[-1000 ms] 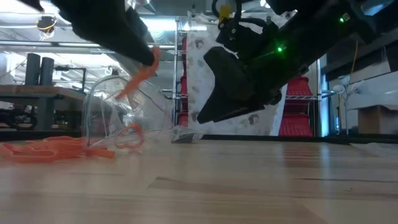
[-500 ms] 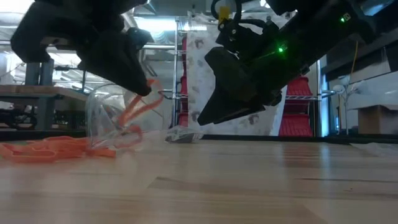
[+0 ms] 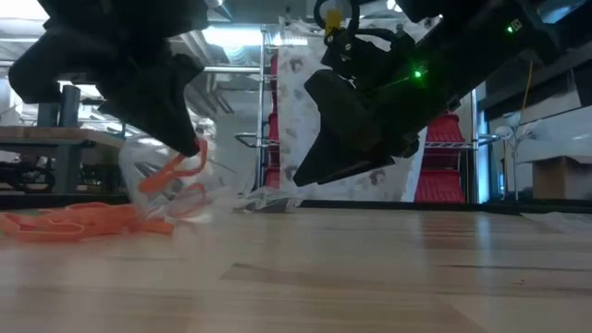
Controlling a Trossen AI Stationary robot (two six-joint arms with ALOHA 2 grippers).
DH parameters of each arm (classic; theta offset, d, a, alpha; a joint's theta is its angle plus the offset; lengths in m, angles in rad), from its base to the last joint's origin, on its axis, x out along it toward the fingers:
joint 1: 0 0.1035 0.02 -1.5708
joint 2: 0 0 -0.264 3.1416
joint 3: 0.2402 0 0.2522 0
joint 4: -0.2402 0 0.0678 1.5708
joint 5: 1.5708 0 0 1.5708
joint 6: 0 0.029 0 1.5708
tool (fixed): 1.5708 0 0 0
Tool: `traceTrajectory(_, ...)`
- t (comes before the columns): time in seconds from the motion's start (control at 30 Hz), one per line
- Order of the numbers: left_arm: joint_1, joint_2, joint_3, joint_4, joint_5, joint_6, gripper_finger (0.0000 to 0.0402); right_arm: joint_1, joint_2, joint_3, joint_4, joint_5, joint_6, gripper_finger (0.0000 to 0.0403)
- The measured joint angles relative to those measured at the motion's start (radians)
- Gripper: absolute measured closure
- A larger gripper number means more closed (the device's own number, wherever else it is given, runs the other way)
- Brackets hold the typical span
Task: Sort rubber bands
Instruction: Put the orange rubber band into the transparent zip bag
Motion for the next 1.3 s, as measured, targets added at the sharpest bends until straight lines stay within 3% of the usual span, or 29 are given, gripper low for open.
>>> traceTrajectory(0.47,-0.034,-0.077,0.053,0.011,0.0,-0.035,0.0398,-0.002,0.0,0.0,0.025,-0.07,0.005,0.0219)
traceTrajectory(0.93,-0.034,-0.095,0.053,0.013,0.0,-0.059,0.0398,-0.108,0.0,0.0,0.272,-0.098,-0.024,0.0219)
traceTrajectory(1.17,-0.034,-0.095,0.053,0.018,0.0,-0.056,0.0398,-0.153,0.043,0.0,0.364,-0.21,-0.05,0.0219)
traceTrajectory(1.3,-0.034,-0.095,0.053,0.021,0.0,-0.059,0.0398,-0.151,0.066,0.001,0.379,-0.212,-0.051,0.0219)
